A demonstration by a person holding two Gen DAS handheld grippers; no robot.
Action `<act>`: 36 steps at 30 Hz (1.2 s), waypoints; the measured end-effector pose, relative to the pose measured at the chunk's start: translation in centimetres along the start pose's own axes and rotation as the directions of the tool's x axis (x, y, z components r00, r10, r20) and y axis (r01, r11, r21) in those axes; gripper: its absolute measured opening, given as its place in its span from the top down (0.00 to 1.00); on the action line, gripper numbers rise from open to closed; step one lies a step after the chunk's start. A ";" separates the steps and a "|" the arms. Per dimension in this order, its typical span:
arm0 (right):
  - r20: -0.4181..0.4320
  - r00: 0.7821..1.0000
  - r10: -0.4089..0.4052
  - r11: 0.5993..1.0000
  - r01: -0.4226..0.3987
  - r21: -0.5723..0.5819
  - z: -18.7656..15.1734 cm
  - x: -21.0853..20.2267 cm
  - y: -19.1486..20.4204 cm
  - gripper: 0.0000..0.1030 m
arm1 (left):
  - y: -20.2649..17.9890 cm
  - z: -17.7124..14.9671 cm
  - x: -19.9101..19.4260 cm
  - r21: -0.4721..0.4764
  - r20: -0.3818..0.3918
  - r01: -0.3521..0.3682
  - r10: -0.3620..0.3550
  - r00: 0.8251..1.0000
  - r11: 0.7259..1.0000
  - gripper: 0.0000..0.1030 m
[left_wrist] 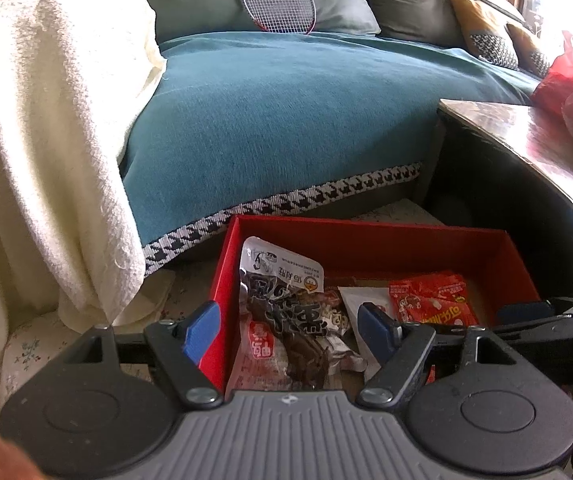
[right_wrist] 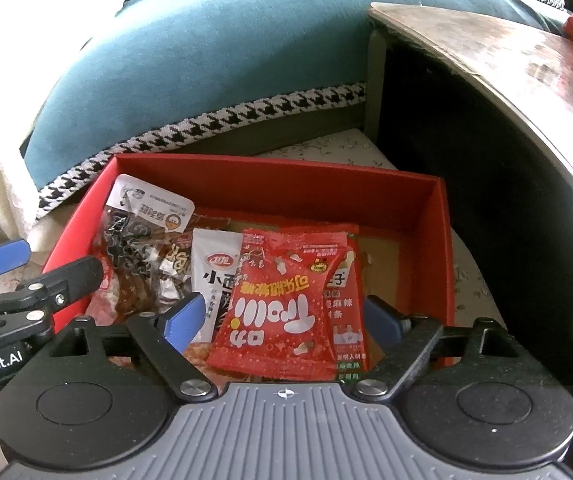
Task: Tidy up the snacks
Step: 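Lower the duck pouch and candy bag into the red box and open both tools, then move both tools back from the red box to the remaining snacks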
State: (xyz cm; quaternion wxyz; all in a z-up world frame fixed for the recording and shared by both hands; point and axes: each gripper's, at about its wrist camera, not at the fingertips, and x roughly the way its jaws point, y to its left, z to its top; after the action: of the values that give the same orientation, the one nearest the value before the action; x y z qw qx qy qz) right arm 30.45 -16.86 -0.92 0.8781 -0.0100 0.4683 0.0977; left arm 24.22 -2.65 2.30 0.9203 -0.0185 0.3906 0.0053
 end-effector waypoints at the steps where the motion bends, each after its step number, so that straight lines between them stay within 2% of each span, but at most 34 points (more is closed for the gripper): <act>1: 0.001 1.000 0.000 1.000 0.000 -0.001 -0.1 -0.1 0.0 0.13 | 0.0 -0.1 -0.2 0.000 0.001 0.002 -0.002 1.000 1.000 0.33; 36: -0.010 1.000 0.012 1.000 -0.012 0.016 -2.5 -3.4 0.4 0.07 | -0.1 -2.4 -4.2 -0.016 0.019 0.035 -0.035 0.999 0.999 0.32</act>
State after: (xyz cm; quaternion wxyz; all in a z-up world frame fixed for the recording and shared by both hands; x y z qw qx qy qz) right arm 26.45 -17.34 0.52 0.8750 -0.0006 0.4737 0.0993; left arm 19.56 -2.82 3.66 0.9237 -0.0329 0.3816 -0.0075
